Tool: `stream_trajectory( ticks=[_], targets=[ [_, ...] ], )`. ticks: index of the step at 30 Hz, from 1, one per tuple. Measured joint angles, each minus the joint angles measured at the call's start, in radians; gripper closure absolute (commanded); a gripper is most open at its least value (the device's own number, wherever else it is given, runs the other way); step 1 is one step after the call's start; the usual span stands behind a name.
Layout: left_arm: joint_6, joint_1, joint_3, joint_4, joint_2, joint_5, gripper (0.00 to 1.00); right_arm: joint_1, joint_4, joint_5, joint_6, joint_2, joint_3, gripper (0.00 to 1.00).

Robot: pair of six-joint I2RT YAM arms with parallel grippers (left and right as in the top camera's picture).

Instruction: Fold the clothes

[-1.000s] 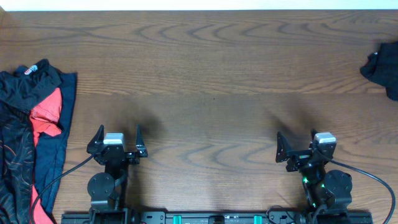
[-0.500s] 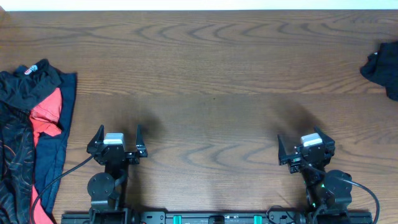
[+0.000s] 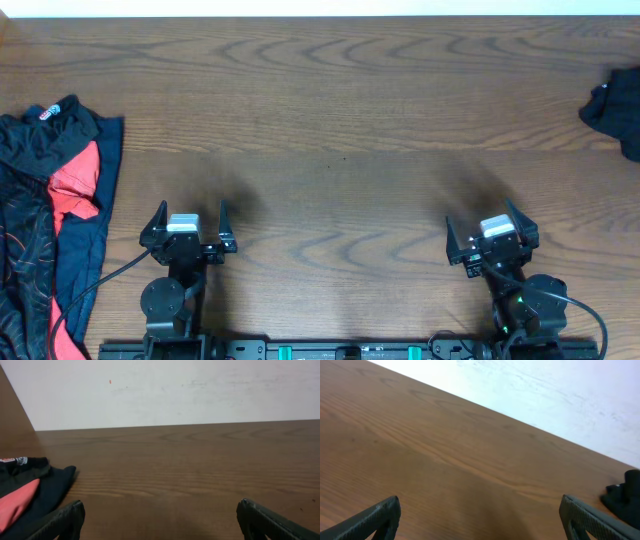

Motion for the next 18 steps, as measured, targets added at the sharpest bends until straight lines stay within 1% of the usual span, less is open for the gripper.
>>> stream_trajectory(
  ticks=[5, 8, 18],
  targets=[
    [0.000, 0.000, 0.000, 0.000, 0.000, 0.000, 0.02, 0.000, 0.000, 0.000, 0.121, 0.000, 0.000, 0.01],
    [0.000, 0.000, 0.000, 0.000, 0.000, 0.000, 0.02, 0.000, 0.000, 0.001, 0.170, 0.000, 0.000, 0.01],
    [0.000, 0.000, 0.000, 0.000, 0.000, 0.000, 0.02, 0.000, 0.000, 0.023, 0.215, 0.000, 0.000, 0.01]
  ],
)
